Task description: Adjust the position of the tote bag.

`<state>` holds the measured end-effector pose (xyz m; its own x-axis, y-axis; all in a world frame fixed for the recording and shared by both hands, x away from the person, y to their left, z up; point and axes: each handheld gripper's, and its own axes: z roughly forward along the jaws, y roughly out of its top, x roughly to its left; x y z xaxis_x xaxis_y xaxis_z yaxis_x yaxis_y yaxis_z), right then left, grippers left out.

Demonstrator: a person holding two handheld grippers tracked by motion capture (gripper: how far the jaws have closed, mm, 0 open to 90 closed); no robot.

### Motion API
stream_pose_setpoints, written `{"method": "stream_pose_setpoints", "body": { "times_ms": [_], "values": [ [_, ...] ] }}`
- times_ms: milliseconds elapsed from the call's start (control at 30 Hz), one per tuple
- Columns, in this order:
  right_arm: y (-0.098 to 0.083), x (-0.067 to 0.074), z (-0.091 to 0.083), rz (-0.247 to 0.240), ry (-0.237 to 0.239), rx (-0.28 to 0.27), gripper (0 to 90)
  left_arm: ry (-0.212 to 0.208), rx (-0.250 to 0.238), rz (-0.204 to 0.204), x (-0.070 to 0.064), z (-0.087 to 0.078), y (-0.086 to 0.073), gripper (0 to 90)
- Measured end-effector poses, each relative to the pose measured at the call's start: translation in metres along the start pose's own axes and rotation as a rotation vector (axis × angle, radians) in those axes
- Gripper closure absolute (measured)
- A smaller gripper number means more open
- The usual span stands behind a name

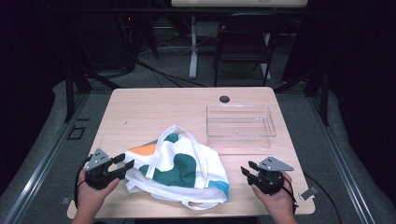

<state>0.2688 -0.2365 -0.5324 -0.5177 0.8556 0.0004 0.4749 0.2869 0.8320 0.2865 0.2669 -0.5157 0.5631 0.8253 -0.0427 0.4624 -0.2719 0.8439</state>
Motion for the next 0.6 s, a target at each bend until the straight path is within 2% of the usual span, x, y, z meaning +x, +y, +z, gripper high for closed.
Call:
{"method": "stream_pose_setpoints", "body": {
  "times_ms": [200,267,433,533,600],
  "values": [
    [0.004,0.005,0.003,-0.026,0.03,0.027,66.5,-0.013,0.009,0.02,-0.005,-0.002,0.0,55.8],
    [0.005,0.008,0.005,-0.044,0.038,0.038,67.3,-0.013,-0.009,0.001,-0.004,-0.003,0.002,57.7],
    [0.007,0.01,0.006,-0.046,0.03,0.032,67.0,-0.02,-0.007,-0.024,-0.004,-0.002,0.004,57.9],
    [0.005,0.008,0.004,-0.031,0.036,0.034,67.0,-0.05,0.011,0.019,-0.01,0.001,0.006,57.6],
    [0.004,0.008,0.004,-0.017,0.044,0.04,67.3,-0.073,0.019,0.033,-0.012,0.002,0.006,57.1]
  ]
}}
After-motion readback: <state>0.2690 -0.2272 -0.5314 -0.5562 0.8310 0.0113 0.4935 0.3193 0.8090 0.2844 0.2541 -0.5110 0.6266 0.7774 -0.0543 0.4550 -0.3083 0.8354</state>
